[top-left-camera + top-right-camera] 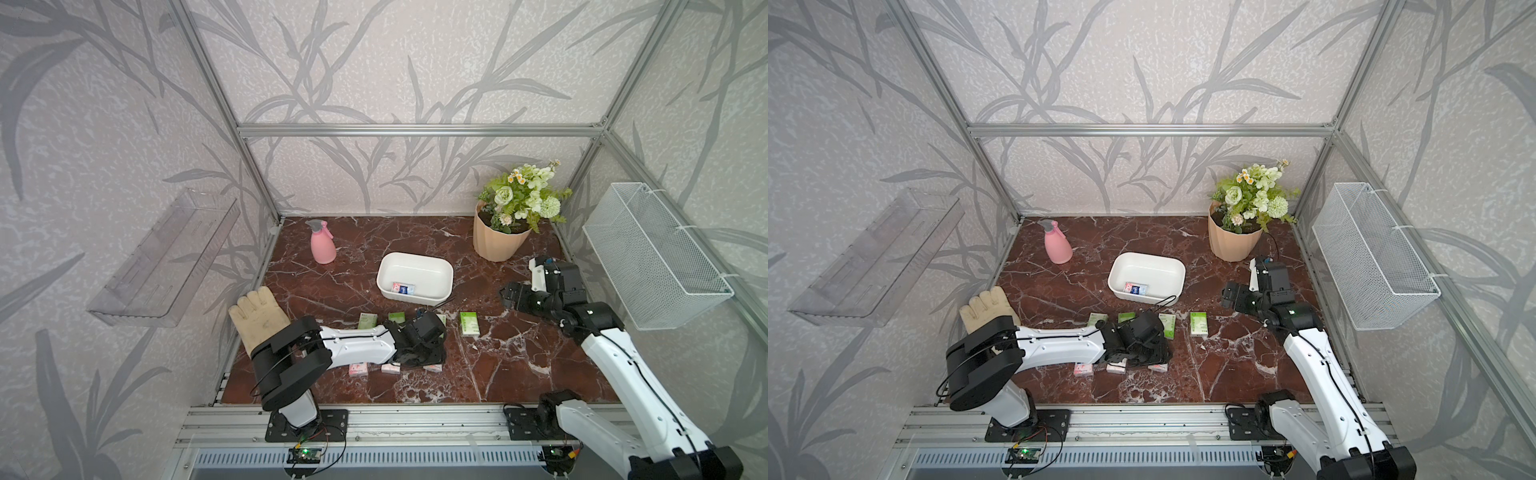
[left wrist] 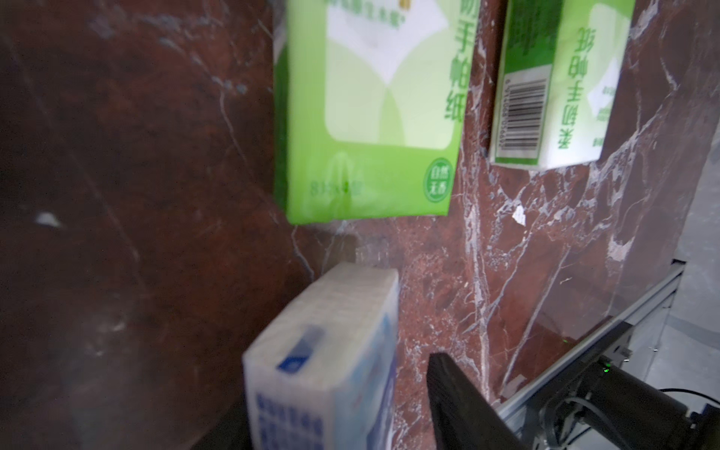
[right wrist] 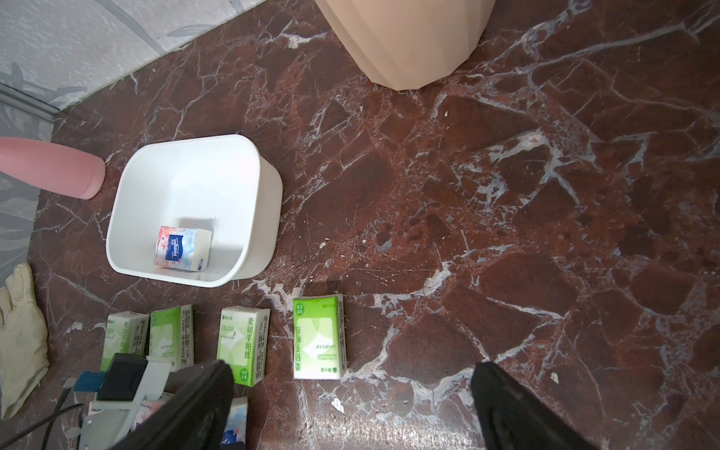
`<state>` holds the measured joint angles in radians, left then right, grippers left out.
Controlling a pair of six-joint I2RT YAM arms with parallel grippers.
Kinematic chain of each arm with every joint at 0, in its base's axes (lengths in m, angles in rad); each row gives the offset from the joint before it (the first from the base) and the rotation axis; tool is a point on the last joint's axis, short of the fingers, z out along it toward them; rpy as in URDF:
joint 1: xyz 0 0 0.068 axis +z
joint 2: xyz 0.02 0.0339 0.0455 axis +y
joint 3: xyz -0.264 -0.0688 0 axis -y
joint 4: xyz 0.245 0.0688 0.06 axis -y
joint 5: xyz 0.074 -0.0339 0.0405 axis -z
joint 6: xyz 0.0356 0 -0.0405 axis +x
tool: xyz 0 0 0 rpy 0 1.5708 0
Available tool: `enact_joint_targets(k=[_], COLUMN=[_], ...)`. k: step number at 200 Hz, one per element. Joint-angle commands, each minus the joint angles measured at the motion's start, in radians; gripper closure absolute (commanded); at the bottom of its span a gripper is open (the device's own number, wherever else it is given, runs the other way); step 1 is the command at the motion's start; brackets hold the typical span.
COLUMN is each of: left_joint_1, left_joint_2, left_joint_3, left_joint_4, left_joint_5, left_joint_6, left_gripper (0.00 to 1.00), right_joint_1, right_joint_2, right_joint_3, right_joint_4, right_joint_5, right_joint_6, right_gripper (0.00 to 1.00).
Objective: Take the pocket tissues out of the storage box
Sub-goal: Place the pocket tissues at the center of the board.
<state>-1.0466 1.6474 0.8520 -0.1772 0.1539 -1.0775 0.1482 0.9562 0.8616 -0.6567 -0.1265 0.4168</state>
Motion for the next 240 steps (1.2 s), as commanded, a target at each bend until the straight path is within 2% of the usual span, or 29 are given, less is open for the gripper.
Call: enact_joint_targets(k=[1, 66, 120, 141, 179, 212, 240], left_joint_1=[0.005, 0.015, 0.069, 0.124, 0.289, 0.399, 0.462], left_joint_2=[-0.022, -0.107, -0.308, -0.406, -0.564, -0.610, -0.624], left_joint_3=[0.022, 0.087, 0.138, 0.141, 0.096, 0.099, 0.090], left_joint_4=[-0.128, -0.298, -0.417, -0.434, -0.401, -0.404, -0.404], left_joint_5=[-0.057, -0.136, -0.255, -0.310, -0.349, -0.335, -0.326], left_joint_6=[0.028, 0.112, 0.209, 0.274, 0.372, 0.472, 0.505], left_gripper=[0.35, 0.25, 0.23, 0.22, 0.15, 0.10, 0.05], right_joint_1=[-0.004, 0.021, 0.164, 0.215, 0.295, 0.349, 0.377], right_joint_2=[0.008, 0.042, 0.149, 0.220, 0.364, 0.497, 0.611], right_joint_3=[0.017, 0.066, 0.152, 0.197, 0.280, 0.364, 0.448], right_joint_4=[-0.016, -0.045, -0.055, -0.039, -0.008, 0.009, 0.010], right_joint_5=[0.017, -0.033, 0.042, 0.048, 0.072, 0.077, 0.065], right_joint_6=[-0.014, -0.030, -0.047, -0.052, -0.071, -0.090, -0.115], right_gripper=[0.01, 0.01, 0.01, 0.02, 0.08, 0.10, 0.11])
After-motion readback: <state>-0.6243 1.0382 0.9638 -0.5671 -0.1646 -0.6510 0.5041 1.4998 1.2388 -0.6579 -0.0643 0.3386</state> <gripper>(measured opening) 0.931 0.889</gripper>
